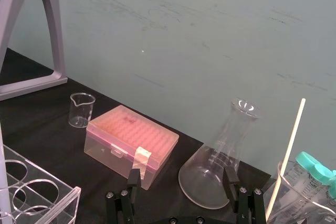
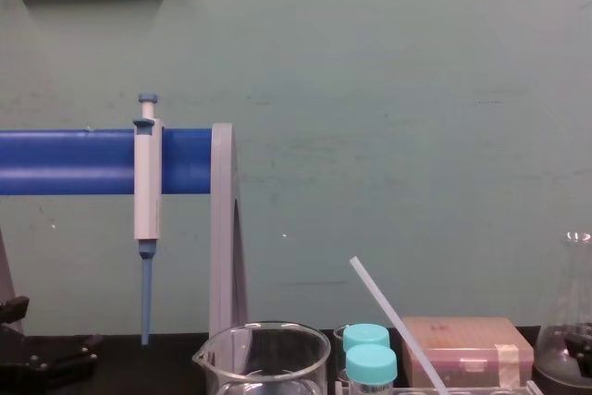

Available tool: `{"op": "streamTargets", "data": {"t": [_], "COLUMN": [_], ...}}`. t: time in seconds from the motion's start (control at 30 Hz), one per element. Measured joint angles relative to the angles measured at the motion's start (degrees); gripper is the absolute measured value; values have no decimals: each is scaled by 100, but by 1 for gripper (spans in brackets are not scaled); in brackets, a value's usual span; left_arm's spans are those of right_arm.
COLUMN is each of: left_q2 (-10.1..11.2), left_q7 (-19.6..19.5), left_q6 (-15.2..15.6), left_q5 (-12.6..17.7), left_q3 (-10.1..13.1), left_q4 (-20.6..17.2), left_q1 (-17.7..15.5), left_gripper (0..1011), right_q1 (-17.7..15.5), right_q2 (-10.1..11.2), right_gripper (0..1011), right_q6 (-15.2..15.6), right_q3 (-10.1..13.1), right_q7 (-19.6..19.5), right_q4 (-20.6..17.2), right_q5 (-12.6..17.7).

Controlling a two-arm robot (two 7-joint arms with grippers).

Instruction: Pick up the stirring rod with one hand, then place it down.

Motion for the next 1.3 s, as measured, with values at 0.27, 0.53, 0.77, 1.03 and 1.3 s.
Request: {"op": "streamTargets", "data": {"t": [0.27,0.53,0.77,1.03,1.3], "left_q2": [0,0,0,0,0], "left_q7": [0,0,0,0,0], "left_q6": [0,0,0,0,0], "left_q5": [0,0,0,0,0], "left_q3": [0,0,0,0,0], "left_q4": [0,0,0,0,0], "left_q1": [0,0,0,0,0], "left_gripper": [1000,1000,1000,1000,1000], "right_q1": [0,27,355,1029,1482], "right_q2": [0,-104,-101,-133,-318], "right_gripper": [1000,1000,1000,1000,1000], "right_q6": [0,58,118,707,1050], "right_q3": [0,285,506,433,80], "right_q7": [0,458,1555,3091,3826], "right_q4": [0,56,44,136,262], "right_q5": [0,499,1212,1883,1971]}}
